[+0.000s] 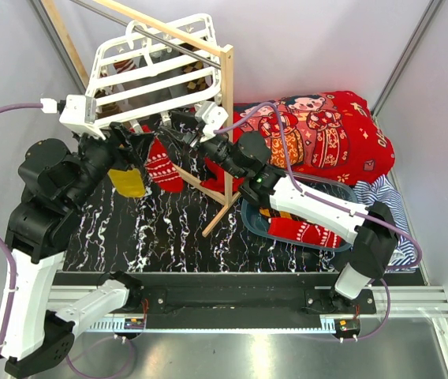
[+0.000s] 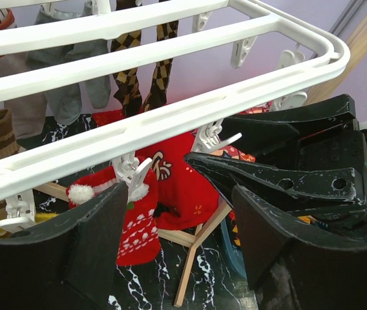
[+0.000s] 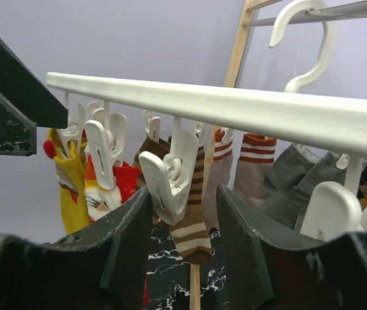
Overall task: Clip the socks to the hanger
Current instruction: Open the clamp at the hanger.
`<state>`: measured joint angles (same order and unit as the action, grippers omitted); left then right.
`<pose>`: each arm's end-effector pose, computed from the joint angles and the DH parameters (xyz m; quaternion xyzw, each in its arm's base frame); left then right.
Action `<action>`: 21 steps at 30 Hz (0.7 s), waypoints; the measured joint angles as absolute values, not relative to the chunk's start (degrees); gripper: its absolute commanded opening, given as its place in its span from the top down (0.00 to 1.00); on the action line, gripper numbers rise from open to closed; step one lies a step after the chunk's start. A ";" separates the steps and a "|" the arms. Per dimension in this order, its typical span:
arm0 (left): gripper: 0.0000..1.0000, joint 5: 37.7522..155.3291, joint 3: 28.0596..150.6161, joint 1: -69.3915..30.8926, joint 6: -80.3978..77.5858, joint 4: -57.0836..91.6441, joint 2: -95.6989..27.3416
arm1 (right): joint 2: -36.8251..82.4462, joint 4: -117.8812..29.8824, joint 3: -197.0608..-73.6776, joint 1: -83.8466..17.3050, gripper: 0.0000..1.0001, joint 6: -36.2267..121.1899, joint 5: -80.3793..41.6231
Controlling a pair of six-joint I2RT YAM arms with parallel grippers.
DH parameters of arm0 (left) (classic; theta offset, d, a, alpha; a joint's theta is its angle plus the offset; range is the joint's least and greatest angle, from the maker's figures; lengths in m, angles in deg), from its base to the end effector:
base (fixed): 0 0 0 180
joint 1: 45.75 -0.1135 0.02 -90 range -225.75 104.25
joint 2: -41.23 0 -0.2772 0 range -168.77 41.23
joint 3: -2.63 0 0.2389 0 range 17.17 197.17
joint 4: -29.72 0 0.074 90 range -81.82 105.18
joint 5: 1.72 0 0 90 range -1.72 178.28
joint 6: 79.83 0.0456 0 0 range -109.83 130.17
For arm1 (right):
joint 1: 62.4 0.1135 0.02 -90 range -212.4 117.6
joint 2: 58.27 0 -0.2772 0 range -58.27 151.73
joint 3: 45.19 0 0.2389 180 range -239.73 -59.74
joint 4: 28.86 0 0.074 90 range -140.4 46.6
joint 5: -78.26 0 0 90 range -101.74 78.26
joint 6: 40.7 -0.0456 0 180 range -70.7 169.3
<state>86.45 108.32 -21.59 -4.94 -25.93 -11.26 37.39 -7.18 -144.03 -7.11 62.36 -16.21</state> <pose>0.1044 -0.0452 0.5196 0.0459 0.7206 -0.2216 0.6554 0.2216 0.3261 0.4528 -0.3294 0.4266 0.3229 0.7780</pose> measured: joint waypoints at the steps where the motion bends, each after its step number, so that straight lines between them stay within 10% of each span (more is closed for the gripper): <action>1: 0.30 86.48 108.32 -21.59 -4.96 -25.93 -11.26 | 37.39 -7.09 -144.00 -7.11 0.50 62.38 -15.92; 21: 0.30 90.08 108.34 -21.59 -6.65 -25.90 -11.26 | 38.57 0.12 -141.01 -3.64 0.34 64.85 -4.97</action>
